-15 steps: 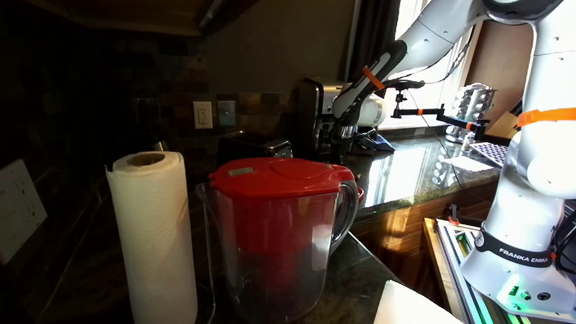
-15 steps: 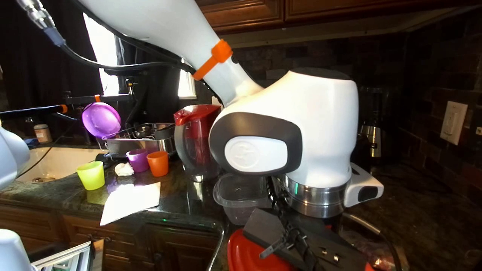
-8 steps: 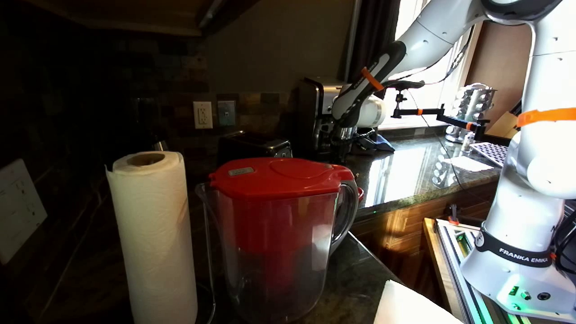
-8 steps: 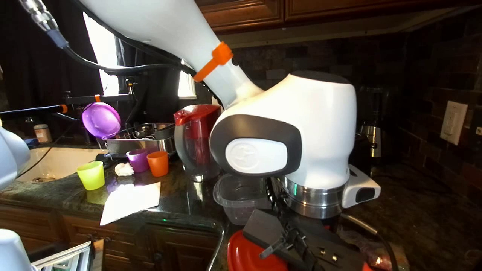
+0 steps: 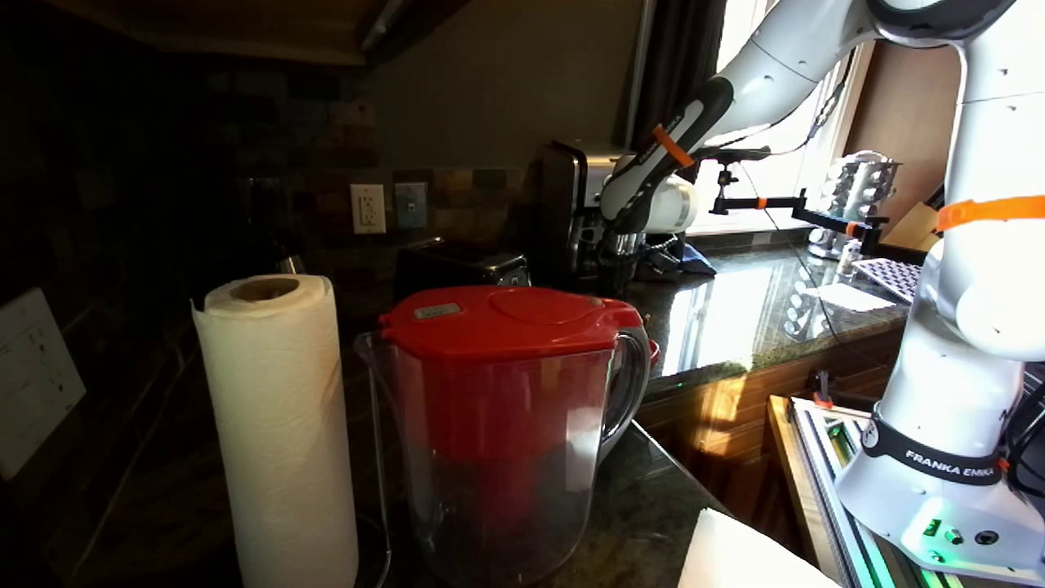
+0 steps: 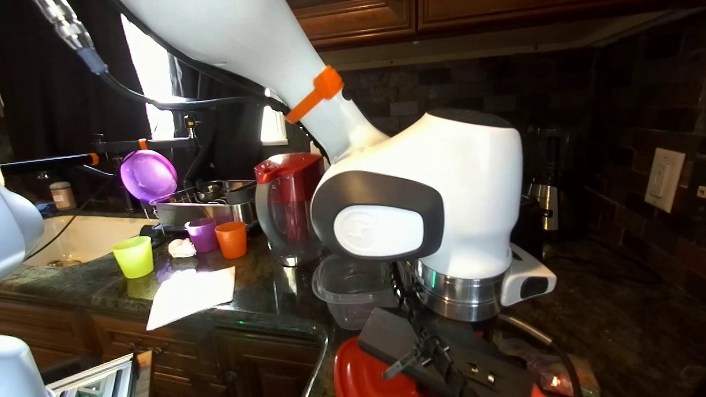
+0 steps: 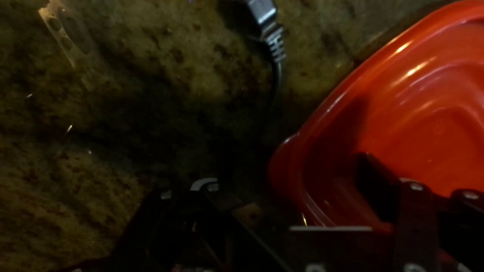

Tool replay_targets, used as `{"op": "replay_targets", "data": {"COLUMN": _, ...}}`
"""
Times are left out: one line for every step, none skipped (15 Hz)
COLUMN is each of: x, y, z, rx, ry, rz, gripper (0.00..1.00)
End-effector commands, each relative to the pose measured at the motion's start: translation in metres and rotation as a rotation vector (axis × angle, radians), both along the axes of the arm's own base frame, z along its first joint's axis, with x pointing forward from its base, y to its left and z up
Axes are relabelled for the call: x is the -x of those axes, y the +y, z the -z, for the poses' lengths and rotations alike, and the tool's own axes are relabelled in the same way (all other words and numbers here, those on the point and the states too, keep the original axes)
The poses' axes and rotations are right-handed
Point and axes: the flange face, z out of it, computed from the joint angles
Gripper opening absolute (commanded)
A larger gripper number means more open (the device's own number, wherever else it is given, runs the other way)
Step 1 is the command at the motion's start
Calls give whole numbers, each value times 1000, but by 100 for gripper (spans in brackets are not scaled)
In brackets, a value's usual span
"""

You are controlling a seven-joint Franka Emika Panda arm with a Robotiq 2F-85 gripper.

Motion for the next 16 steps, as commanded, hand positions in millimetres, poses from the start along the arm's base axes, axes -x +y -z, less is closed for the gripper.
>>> {"op": "replay_targets", "data": {"x": 0, "y": 2, "z": 0, "rx": 1, "ry": 0, "rz": -7, "gripper": 100}}
{"op": "replay_targets", "data": {"x": -1, "y": 2, "z": 0, "rx": 0, "ry": 0, "rz": -7, "gripper": 100}}
{"op": "replay_targets", "data": {"x": -1, "y": 4, "z": 0, "rx": -4, "ry": 2, "rz": -10, "gripper": 100}}
{"op": "replay_targets", "data": {"x": -1, "y": 5, "z": 2, "rx": -6, "ry": 7, "rz": -11, "gripper": 100}}
{"op": "replay_targets", "data": {"x": -2, "y": 7, "z": 3, "rx": -13, "ry": 11, "rz": -8, "gripper": 100}}
{"op": "replay_targets", "data": {"x": -2, "y": 8, "z": 4, "rx": -18, "ry": 13, "rz": -9, "gripper": 100}}
{"op": "replay_targets", "data": {"x": -3, "y": 9, "z": 5, "rx": -18, "ry": 14, "rz": -3, "gripper": 100}}
{"op": "replay_targets", "data": {"x": -2, "y": 8, "z": 5, "rx": -22, "ry": 16, "rz": -5, "gripper": 100}}
{"op": "replay_targets", "data": {"x": -2, "y": 9, "z": 5, "rx": -24, "ry": 19, "rz": -5, "gripper": 100}}
{"op": "replay_targets", "data": {"x": -2, "y": 9, "z": 6, "rx": -24, "ry": 24, "rz": 0, "gripper": 100}}
{"op": "replay_targets", "data": {"x": -2, "y": 9, "z": 7, "rx": -28, "ry": 32, "rz": 3, "gripper": 100}}
{"op": "replay_targets", "data": {"x": -2, "y": 8, "z": 8, "rx": -20, "ry": 41, "rz": 17, "gripper": 100}}
{"op": "replay_targets", "data": {"x": -2, "y": 8, "z": 9, "rx": -31, "ry": 47, "rz": 20, "gripper": 100}}
{"op": "replay_targets", "data": {"x": -2, "y": 8, "z": 9, "rx": -34, "ry": 50, "rz": 27, "gripper": 100}}
{"op": "replay_targets", "data": {"x": -2, "y": 9, "z": 9, "rx": -39, "ry": 53, "rz": 31, "gripper": 100}}
{"op": "replay_targets", "data": {"x": -2, "y": 9, "z": 9, "rx": -42, "ry": 57, "rz": 32, "gripper": 100}}
